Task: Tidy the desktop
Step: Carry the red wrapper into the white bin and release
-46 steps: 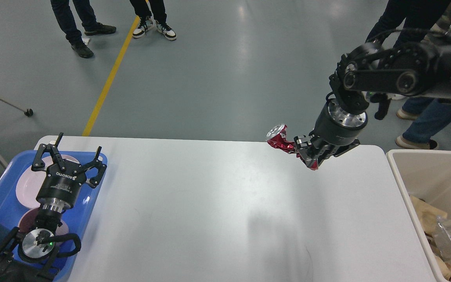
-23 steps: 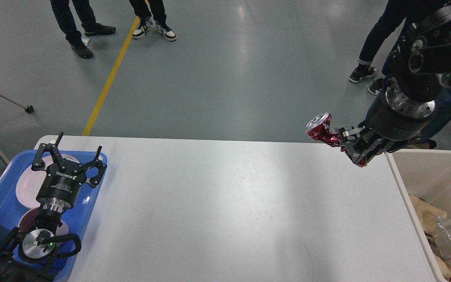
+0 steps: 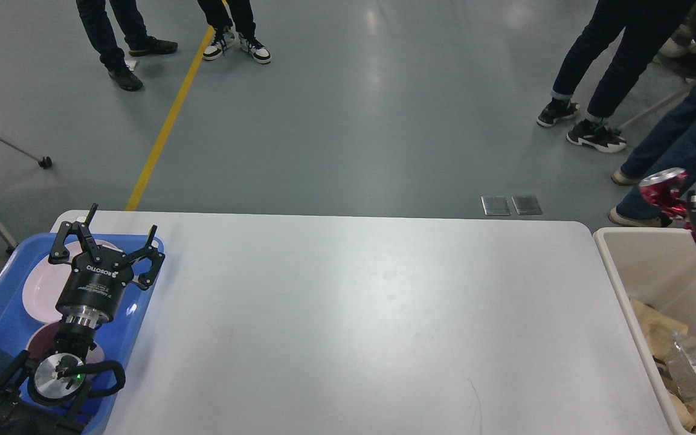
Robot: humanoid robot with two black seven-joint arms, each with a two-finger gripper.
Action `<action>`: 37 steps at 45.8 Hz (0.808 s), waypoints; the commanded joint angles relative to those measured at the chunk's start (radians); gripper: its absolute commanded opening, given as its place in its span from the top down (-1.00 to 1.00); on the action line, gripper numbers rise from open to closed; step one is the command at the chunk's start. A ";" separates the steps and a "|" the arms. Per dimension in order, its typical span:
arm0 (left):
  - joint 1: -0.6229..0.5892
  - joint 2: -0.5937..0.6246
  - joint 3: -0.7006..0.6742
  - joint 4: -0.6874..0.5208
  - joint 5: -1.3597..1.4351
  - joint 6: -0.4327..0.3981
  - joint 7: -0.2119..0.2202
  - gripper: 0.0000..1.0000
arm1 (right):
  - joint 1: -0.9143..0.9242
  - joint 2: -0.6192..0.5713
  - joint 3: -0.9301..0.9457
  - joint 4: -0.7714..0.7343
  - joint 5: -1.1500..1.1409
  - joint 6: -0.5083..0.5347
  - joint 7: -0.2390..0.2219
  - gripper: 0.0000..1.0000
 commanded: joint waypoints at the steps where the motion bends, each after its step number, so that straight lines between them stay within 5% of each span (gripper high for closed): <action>1: 0.000 0.000 0.000 0.000 -0.001 0.000 0.000 -0.93 | -0.208 -0.080 0.034 -0.198 -0.010 -0.006 0.003 1.00; 8: 0.000 0.000 0.000 0.000 0.001 0.000 0.000 -0.93 | -0.532 -0.127 0.227 -0.401 -0.007 -0.063 0.001 1.00; 15: 0.000 0.000 0.000 0.000 -0.001 0.000 0.000 -0.93 | -0.935 -0.110 0.457 -0.614 0.001 -0.262 0.001 1.00; 29: 0.000 0.000 0.000 0.000 0.001 0.000 0.000 -0.93 | -1.403 0.125 0.694 -0.979 0.025 -0.495 -0.003 1.00; 37: 0.000 0.000 0.000 0.000 0.001 0.000 0.000 -0.93 | -1.544 0.237 0.697 -1.173 0.102 -0.538 -0.007 1.00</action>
